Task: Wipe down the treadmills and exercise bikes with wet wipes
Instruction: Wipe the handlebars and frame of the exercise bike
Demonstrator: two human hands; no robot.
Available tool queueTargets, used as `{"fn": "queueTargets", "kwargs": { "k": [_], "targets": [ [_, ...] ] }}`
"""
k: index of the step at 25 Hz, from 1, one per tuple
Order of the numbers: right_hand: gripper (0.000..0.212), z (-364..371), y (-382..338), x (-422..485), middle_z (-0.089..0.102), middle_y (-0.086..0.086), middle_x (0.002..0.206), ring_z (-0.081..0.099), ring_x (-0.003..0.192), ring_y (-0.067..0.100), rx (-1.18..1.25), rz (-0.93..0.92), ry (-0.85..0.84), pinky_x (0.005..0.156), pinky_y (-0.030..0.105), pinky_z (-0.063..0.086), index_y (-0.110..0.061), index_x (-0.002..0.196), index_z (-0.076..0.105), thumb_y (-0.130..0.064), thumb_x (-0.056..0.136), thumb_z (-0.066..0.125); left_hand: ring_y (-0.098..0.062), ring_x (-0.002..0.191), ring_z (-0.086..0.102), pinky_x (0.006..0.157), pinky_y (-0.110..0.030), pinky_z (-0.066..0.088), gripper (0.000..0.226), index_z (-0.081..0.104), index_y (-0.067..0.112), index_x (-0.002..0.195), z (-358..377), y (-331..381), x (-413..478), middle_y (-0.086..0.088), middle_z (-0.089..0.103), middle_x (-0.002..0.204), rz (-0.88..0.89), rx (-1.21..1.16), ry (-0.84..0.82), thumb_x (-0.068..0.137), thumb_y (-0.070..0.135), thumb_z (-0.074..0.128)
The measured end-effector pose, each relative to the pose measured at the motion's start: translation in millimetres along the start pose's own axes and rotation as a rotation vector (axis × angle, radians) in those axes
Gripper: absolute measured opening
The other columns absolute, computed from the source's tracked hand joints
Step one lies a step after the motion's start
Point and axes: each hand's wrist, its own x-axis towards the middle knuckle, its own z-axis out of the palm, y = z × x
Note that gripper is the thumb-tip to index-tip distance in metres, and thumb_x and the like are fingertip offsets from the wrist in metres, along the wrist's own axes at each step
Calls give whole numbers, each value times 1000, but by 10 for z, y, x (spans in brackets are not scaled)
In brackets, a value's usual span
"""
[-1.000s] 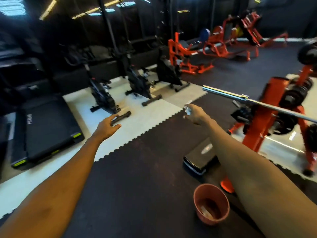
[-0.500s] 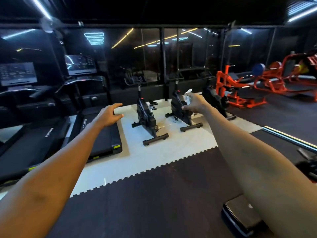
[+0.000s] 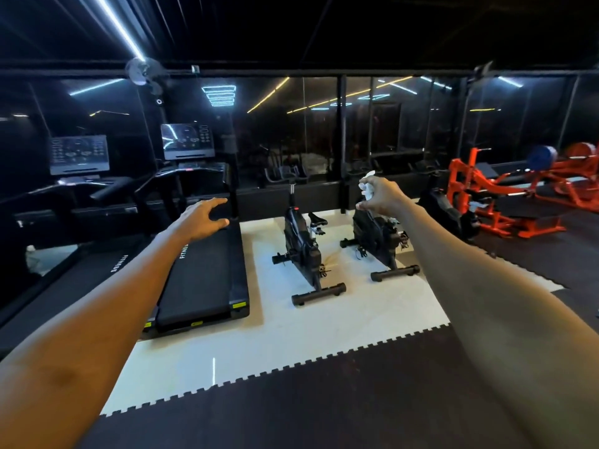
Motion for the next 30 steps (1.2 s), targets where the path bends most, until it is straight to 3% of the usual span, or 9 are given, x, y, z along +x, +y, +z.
{"fn": "queueTargets", "kwargs": {
  "k": [3, 11, 16, 20, 30],
  "targets": [
    [71, 129, 139, 653, 57, 11, 138, 54, 122, 27, -3, -14, 4, 86, 31, 39, -14, 143, 50, -18, 79, 81, -33, 137, 46, 114, -46, 37, 65, 42, 29, 152, 106, -50, 548, -15, 49, 148, -13, 1, 17, 94, 37, 69],
    [71, 876, 483, 2284, 54, 14, 140, 53, 125, 30, 8, -17, -5, 93, 36, 46, -15, 143, 50, -18, 79, 81, -32, 139, 44, 115, -48, 36, 67, 40, 35, 152, 636, -701, 2107, -13, 48, 151, -54, 21, -12, 92, 42, 69],
    [70, 1483, 572, 3514, 53, 14, 140, 55, 119, 29, 11, -41, 13, 79, 32, 44, -14, 144, 48, -16, 82, 79, -32, 137, 46, 114, -49, 37, 66, 40, 34, 152, 913, -1232, 3259, -12, 48, 150, -18, 48, 9, 93, 40, 69],
    [71, 1898, 559, 4566, 52, 15, 143, 50, 129, 31, 6, -35, 10, 87, 30, 38, -13, 146, 47, -17, 83, 79, -34, 133, 49, 112, -51, 39, 66, 41, 34, 152, 990, -1732, 4328, -13, 53, 142, -29, 76, 0, 92, 42, 69],
    [72, 3031, 1090, 7130, 54, 13, 142, 53, 127, 28, 56, -58, -8, 91, 29, 41, -13, 145, 48, -18, 82, 81, -35, 128, 52, 109, -51, 41, 66, 40, 36, 151, 1715, -2703, 6815, -13, 56, 135, -49, 92, -1, 92, 43, 69]
  ]
}}
